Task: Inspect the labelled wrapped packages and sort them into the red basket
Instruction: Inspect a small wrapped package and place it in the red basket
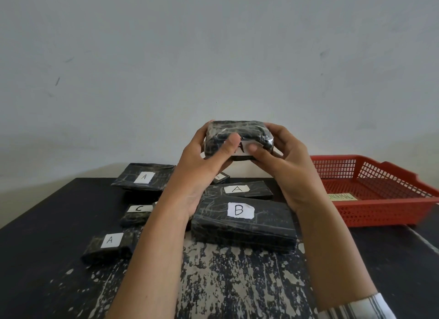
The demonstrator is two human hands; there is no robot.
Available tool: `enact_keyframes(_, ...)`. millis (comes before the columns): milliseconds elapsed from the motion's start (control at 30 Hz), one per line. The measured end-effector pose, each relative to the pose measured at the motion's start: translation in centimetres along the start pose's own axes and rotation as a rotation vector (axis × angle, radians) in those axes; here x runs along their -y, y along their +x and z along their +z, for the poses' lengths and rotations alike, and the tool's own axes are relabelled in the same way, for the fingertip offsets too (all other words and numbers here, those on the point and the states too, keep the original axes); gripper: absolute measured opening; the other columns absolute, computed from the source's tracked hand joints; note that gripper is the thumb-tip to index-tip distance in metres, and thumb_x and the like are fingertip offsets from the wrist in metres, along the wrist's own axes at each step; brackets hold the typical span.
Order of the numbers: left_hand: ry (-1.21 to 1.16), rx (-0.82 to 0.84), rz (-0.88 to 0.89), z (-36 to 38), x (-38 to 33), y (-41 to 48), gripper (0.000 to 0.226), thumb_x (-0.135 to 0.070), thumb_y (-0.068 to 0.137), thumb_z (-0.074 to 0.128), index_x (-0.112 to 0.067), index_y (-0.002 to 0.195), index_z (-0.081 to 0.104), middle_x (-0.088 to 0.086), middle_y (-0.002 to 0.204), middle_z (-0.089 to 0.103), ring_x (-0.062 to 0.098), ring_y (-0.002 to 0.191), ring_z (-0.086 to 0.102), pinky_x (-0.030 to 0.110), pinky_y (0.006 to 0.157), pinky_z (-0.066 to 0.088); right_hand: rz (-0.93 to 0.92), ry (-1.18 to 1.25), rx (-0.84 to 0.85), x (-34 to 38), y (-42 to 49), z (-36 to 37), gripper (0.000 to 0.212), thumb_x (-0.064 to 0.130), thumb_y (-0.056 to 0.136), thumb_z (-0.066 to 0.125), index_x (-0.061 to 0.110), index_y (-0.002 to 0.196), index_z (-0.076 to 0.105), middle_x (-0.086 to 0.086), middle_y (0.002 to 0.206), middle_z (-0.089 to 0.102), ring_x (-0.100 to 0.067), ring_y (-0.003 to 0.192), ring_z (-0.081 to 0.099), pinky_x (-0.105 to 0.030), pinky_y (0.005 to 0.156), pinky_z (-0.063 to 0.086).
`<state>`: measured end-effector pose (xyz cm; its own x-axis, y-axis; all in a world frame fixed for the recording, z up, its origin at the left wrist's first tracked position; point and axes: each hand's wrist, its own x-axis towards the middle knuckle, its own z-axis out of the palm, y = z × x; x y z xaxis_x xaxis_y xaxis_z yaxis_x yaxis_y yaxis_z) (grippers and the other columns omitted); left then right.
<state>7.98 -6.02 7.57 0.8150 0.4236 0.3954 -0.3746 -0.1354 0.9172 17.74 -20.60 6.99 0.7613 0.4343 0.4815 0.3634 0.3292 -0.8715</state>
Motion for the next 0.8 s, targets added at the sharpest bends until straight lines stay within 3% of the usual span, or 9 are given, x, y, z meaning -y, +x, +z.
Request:
enact_keyframes(133,-0.036,0.016,-0.070,0.2,-0.6,-0.2,0.076,-0.074,0.074,0.059,-0.032,0.136,0.060,0.003,0.123,0.074,0.016,0.107,0.075,0.032,0.091,0.061,-0.049,-0.024,0.015,0.0,-0.1,-0.1,0.045,0.008,0.087,0.079,0.017,0.128,0.063,0.002,0.122,0.075,-0.013,0.111,0.074,-0.031,0.102,0.057)
enact_keyframes(300,-0.100,-0.051,-0.075,0.1,-0.4,0.0,0.039,-0.037,0.095,0.070,-0.032,0.133,0.064,0.003,0.119,0.076,0.018,0.108,0.075,0.028,0.086,0.061,-0.032,-0.053,0.057,-0.2,0.0,-0.1,0.054,0.008,0.089,0.079,0.026,0.136,0.061,0.003,0.131,0.071,-0.017,0.117,0.072,-0.044,0.106,0.056)
enact_keyframes(433,-0.145,-0.094,-0.030,-0.3,-0.4,-0.1,0.040,-0.023,0.095,0.071,-0.037,0.132,0.064,0.000,0.116,0.077,0.015,0.108,0.074,0.024,0.084,0.059,0.046,-0.098,0.093,-0.4,0.2,-0.2,0.083,0.033,0.073,0.093,0.036,0.146,0.053,0.000,0.140,0.066,-0.023,0.122,0.070,-0.052,0.107,0.054)
enact_keyframes(533,-0.123,-0.096,-0.005,-0.4,-0.5,-0.2,0.043,-0.016,0.095,0.071,-0.038,0.131,0.064,0.003,0.118,0.076,0.016,0.107,0.075,0.024,0.086,0.059,0.078,-0.102,0.113,-0.4,0.2,0.0,0.092,0.048,0.064,0.094,0.032,0.146,0.054,-0.001,0.134,0.070,-0.020,0.119,0.072,-0.048,0.107,0.054)
enact_keyframes(667,-0.111,-0.077,0.011,-0.4,-0.5,-0.3,0.047,-0.010,0.095,0.071,-0.037,0.132,0.064,0.003,0.116,0.076,0.014,0.105,0.075,0.024,0.088,0.059,0.074,-0.014,0.062,-0.1,0.0,0.9,0.075,0.047,0.072,0.082,0.020,0.138,0.062,-0.003,0.128,0.073,-0.015,0.115,0.073,-0.034,0.099,0.060)
enact_keyframes(800,-0.079,-0.057,0.020,-0.3,-0.4,-0.3,0.050,-0.011,0.094,0.072,-0.040,0.134,0.062,0.004,0.120,0.073,0.013,0.107,0.074,0.023,0.089,0.058,0.079,-0.001,0.001,-0.3,0.0,1.1,0.069,0.043,0.074,0.082,0.017,0.135,0.064,-0.004,0.123,0.076,-0.016,0.112,0.074,-0.034,0.097,0.060)
